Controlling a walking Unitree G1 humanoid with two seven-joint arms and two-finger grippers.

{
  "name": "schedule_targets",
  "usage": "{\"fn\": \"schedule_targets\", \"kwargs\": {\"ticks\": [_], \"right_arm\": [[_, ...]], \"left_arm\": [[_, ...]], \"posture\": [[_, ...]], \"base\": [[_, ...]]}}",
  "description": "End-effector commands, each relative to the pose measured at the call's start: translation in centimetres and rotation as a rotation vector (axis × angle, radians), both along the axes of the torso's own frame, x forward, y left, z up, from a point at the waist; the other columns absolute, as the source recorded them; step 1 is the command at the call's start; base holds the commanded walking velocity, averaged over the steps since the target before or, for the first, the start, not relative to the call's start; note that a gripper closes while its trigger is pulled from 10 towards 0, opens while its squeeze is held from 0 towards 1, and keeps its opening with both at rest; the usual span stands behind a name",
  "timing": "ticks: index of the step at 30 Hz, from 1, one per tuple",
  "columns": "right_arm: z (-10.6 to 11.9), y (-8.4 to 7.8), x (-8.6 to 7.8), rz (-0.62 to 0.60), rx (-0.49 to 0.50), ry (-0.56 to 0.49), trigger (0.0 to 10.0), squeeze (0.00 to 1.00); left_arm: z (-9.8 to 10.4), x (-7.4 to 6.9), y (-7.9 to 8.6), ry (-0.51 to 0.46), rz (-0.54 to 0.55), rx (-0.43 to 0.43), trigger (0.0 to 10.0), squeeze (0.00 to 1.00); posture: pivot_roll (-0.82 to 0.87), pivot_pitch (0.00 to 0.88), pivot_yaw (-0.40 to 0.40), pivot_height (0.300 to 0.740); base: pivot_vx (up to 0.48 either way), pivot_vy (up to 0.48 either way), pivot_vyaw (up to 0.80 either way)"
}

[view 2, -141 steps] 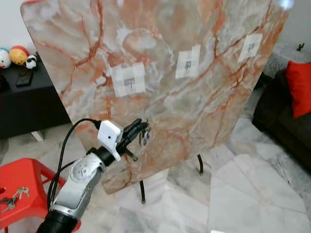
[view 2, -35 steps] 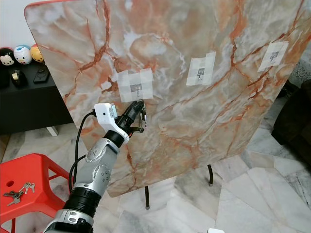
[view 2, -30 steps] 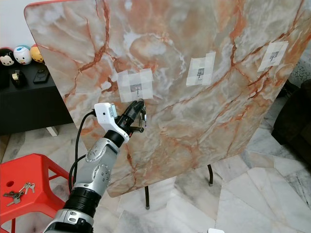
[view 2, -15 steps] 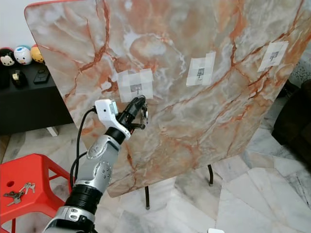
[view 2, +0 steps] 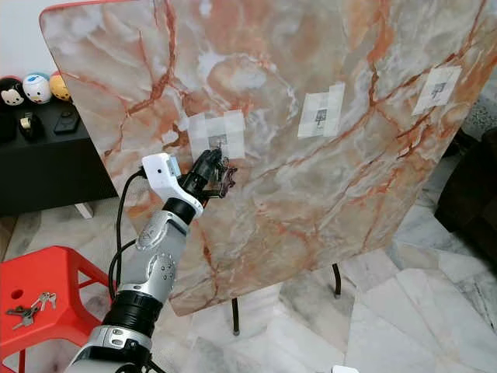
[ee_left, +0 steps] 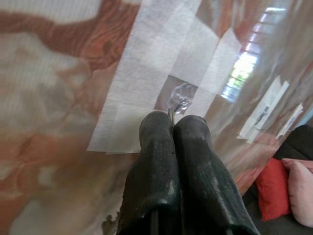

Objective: Hang keys on a hook

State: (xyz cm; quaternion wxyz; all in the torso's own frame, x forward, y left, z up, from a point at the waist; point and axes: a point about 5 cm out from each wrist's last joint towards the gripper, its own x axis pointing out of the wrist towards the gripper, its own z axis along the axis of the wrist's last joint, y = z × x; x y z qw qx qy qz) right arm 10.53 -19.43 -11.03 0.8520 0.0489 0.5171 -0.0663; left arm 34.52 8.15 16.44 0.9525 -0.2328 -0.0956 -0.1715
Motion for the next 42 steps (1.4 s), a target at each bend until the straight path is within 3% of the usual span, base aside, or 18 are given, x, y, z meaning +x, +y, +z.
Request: {"fn": "schedule_targets", "kwargs": {"ticks": [1,19,20,21,32,38,39,40,42], "right_arm": [[0.0,-0.1,-0.1,-0.003,-0.003,-0.002,10.0,0.00],[0.0,-0.1,-0.1,0.007,-0.004,0.000,10.0,0.00],[0.0,-0.1,-0.1,0.007,-0.004,0.000,10.0,0.00],[0.0,-0.1,-0.1,0.007,-0.004,0.000,10.0,0.00],[0.0,-0.1,-0.1,0.006,-0.002,0.000,10.0,0.00],[0.0,-0.1,-0.2,0.002,-0.002,0.002,10.0,0.00],[0.0,-0.1,-0.2,0.001,-0.002,0.003,10.0,0.00],[0.0,-0.1,-0.3,0.002,-0.003,0.003,10.0,0.00],[0.0,-0.1,-0.3,0.002,-0.004,0.005,10.0,0.00]], "left_arm": [[0.5,0.3,-0.2,-0.002,-0.002,-0.005,10.0,0.00],[-0.3,0.4,-0.2,0.068,0.023,0.004,10.0,0.00],[-0.3,0.4,-0.2,0.067,0.027,0.006,10.0,0.58],[-0.3,0.4,-0.1,0.067,0.036,0.011,10.0,1.00],[-0.1,0.3,0.5,0.054,0.054,-0.001,10.0,1.00],[1.2,-1.7,3.2,-0.075,0.104,0.052,10.0,1.00],[1.7,-3.0,4.2,-0.127,0.107,0.071,10.0,1.00],[1.7,-3.6,4.7,-0.140,0.106,0.092,10.0,0.59],[1.3,-5.1,5.9,-0.141,0.098,0.146,10.0,0.00]], "posture": [[0.00,0.000,-0.038,0.740],[0.00,0.000,-0.040,0.740],[0.01,0.000,-0.040,0.740],[0.00,0.000,-0.039,0.740],[0.01,0.000,-0.037,0.740],[0.01,0.000,-0.033,0.740],[0.01,0.000,-0.032,0.740],[0.02,0.000,-0.031,0.740],[0.03,0.000,-0.031,0.740]], "base": [[0.000,0.000,0.00],[0.000,0.000,0.00],[0.000,0.000,0.00],[0.000,0.000,0.00],[0.000,0.000,0.00],[0.000,0.000,0.00],[0.000,0.000,0.00],[0.000,0.000,0.00],[0.000,0.000,0.00]]}}
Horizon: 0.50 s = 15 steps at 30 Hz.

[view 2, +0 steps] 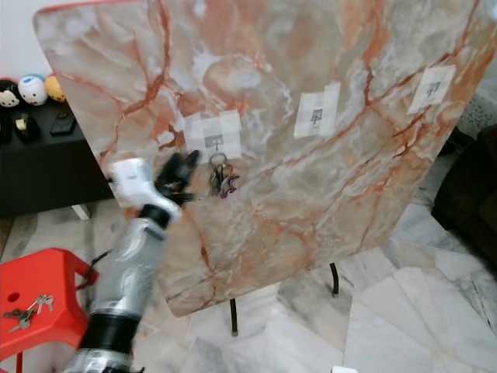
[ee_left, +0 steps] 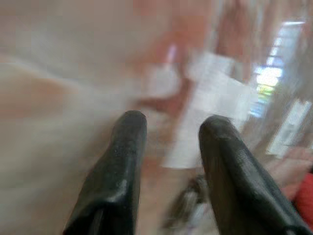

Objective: Hang keys on a hook

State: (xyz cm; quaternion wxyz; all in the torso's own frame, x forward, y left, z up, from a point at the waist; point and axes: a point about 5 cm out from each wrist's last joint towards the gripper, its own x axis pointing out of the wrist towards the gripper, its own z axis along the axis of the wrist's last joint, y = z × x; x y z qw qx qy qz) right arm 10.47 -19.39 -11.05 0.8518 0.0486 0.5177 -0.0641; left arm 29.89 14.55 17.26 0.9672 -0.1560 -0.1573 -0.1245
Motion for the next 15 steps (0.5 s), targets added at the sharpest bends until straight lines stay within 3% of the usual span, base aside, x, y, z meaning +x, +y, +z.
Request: {"fn": "schedule_targets", "kwargs": {"ticks": [1,2,3,7,8,10,11,13,15], "right_arm": [[0.0,-0.2,-0.2,0.000,-0.006,0.005,10.0,0.00],[0.0,-0.2,-0.2,0.000,-0.006,0.005,10.0,0.00],[0.0,-0.2,-0.2,0.003,-0.005,0.005,10.0,0.00],[0.0,-0.1,-0.2,0.002,-0.003,0.006,10.0,0.00],[-0.1,-0.1,-0.2,0.000,-0.002,0.007,10.0,0.00],[-0.1,0.0,-0.2,-0.001,-0.002,0.007,10.0,0.00],[-0.1,0.0,-0.3,-0.010,-0.001,0.009,10.0,0.00],[-0.1,0.2,-0.3,-0.015,0.002,0.010,10.0,0.00],[-0.1,0.3,-0.3,-0.013,0.003,0.010,10.0,0.00]], "left_arm": [[-0.3,-1.6,0.5,0.009,-0.044,0.080,10.0,0.00],[-0.3,-1.6,0.5,0.009,-0.044,0.080,10.0,0.00],[-1.3,-2.7,1.5,0.049,-0.044,0.140,10.0,0.00],[-4.2,-4.8,4.3,0.153,0.011,0.365,10.0,0.00],[-6.1,-5.7,6.0,0.232,0.059,0.420,10.0,0.00],[-6.5,-5.9,6.4,0.254,0.073,0.429,10.0,0.00],[-9.1,-6.5,8.6,0.376,0.155,0.511,10.0,0.00],[-11.5,-7.2,10.7,0.520,0.230,0.470,10.0,0.00],[-13.1,-7.6,11.7,0.604,0.266,0.449,10.0,0.00]], "posture": [[0.03,0.000,-0.031,0.740],[0.03,0.000,-0.031,0.740],[0.04,0.000,-0.028,0.740],[0.04,0.000,-0.023,0.740],[0.04,0.000,-0.018,0.740],[0.04,0.000,-0.018,0.740],[0.04,0.000,-0.013,0.740],[0.02,0.000,-0.004,0.740],[0.02,0.000,-0.001,0.740]], "base": [[0.000,0.000,0.00],[0.000,0.000,0.00],[0.000,0.000,0.00],[0.000,0.000,0.00],[0.000,0.000,0.00],[0.000,0.000,0.00],[0.000,0.000,0.00],[0.000,0.000,0.00],[0.000,0.000,0.00]]}}
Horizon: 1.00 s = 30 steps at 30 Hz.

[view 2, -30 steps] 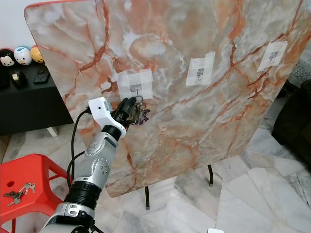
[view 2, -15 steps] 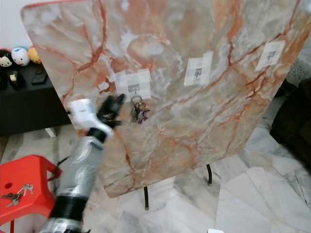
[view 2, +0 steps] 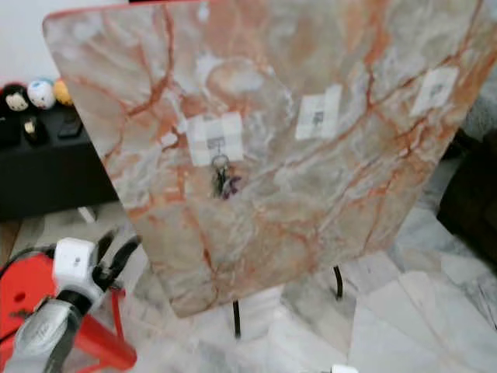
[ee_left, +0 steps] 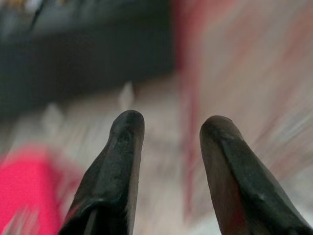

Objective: Hang keys on a hook

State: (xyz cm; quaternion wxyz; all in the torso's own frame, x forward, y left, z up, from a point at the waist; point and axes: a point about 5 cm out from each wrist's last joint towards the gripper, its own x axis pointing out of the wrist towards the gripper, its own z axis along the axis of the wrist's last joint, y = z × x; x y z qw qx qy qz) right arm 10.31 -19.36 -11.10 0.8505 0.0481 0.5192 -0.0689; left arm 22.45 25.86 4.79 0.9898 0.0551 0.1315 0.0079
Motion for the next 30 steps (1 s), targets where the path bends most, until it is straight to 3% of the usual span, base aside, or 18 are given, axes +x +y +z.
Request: {"fn": "schedule_targets", "kwargs": {"ticks": [1,3,5,9,12,15,21,30], "right_arm": [[-0.1,0.4,-0.2,-0.004,0.010,0.005,10.0,0.00],[-0.1,0.6,-0.1,-0.008,0.015,0.002,10.0,0.00],[-0.1,0.9,-0.1,-0.015,0.020,-0.001,10.0,0.00],[-0.2,1.2,-0.1,-0.036,0.026,-0.003,10.0,0.00],[-0.2,1.3,-0.1,-0.036,0.029,-0.003,10.0,0.00],[-0.2,1.4,-0.2,-0.030,0.028,0.001,10.0,0.00],[-0.2,1.0,-0.4,0.009,0.000,0.013,10.0,0.00],[-0.3,0.7,-0.9,0.006,0.000,0.018,10.0,0.00]], "left_arm": [[-1.3,-0.3,0.6,0.052,0.043,-0.014,10.0,0.00],[-4.7,-1.2,0.7,0.205,0.064,-0.073,10.0,0.00],[-8.3,-2.5,-0.4,0.387,0.044,-0.102,10.0,0.00],[-9.9,-3.1,-1.2,0.474,0.053,-0.102,10.0,0.00],[-10.5,-3.3,-1.5,0.511,0.070,-0.124,10.0,0.00],[-11.4,-3.4,-3.2,0.574,0.012,-0.099,10.0,0.00],[-12.1,-3.4,-4.4,0.624,0.028,-0.080,10.0,0.00],[-12.7,-4.2,-5.0,0.657,0.038,-0.102,10.0,0.00]], "posture": [[0.02,0.000,0.001,0.740],[0.01,0.000,0.012,0.740],[-0.01,0.000,0.026,0.740],[-0.03,0.000,0.044,0.740],[-0.04,0.000,0.053,0.740],[-0.06,0.000,0.055,0.740],[-0.04,0.000,0.037,0.740],[-0.02,0.000,0.018,0.740]], "base": [[0.000,0.000,0.00],[0.000,0.000,0.00],[0.000,0.000,0.00],[0.000,0.000,0.00],[0.000,0.000,0.00],[0.000,0.000,0.00],[0.000,0.000,0.00],[0.000,0.000,0.73]]}}
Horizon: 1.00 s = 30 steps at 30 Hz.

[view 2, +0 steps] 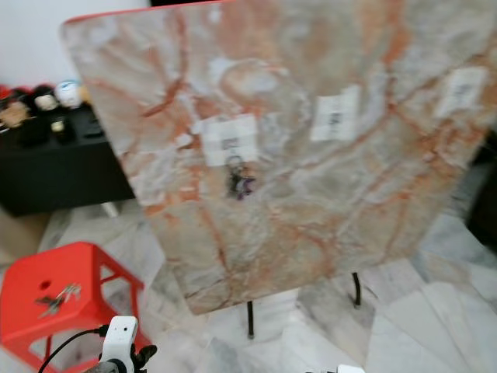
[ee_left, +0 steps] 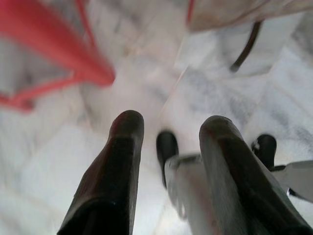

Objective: Hang keys on a hook

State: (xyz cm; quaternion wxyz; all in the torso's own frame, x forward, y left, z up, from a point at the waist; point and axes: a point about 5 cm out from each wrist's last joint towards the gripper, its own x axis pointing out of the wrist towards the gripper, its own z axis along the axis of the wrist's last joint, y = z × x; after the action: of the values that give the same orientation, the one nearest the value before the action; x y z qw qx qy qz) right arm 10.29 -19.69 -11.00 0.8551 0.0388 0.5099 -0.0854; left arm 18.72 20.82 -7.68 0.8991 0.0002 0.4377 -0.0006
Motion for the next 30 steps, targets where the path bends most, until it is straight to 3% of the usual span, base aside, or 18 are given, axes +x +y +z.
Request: {"fn": "schedule_targets", "kwargs": {"ticks": [1,17,24,30], "right_arm": [[-0.38,1.06,-0.84,0.027,0.036,0.036,10.0,0.00],[-0.44,1.21,-1.09,0.038,0.038,0.040,10.0,0.00],[-0.37,0.90,-0.93,0.033,0.034,0.035,10.0,0.00],[-0.37,0.79,-0.97,-0.002,0.044,0.035,10.0,0.00]], "left_arm": [[-0.30,-0.54,0.02,0.019,0.001,0.007,10.0,0.00],[-0.61,-1.24,0.10,0.032,0.005,0.023,10.0,0.00],[-0.37,-0.72,0.03,0.006,0.032,0.010,10.0,0.00],[-0.47,-0.86,0.03,0.020,0.042,0.008,10.0,0.00]], "posture": [[-0.02,0.000,0.018,0.740],[-0.02,0.000,0.026,0.740],[-0.01,0.000,-0.004,0.740],[-0.03,0.000,-0.007,0.740]], "base": [[0.000,0.000,0.80],[0.000,0.000,0.80],[0.000,0.000,0.79],[0.000,0.000,0.00]]}}
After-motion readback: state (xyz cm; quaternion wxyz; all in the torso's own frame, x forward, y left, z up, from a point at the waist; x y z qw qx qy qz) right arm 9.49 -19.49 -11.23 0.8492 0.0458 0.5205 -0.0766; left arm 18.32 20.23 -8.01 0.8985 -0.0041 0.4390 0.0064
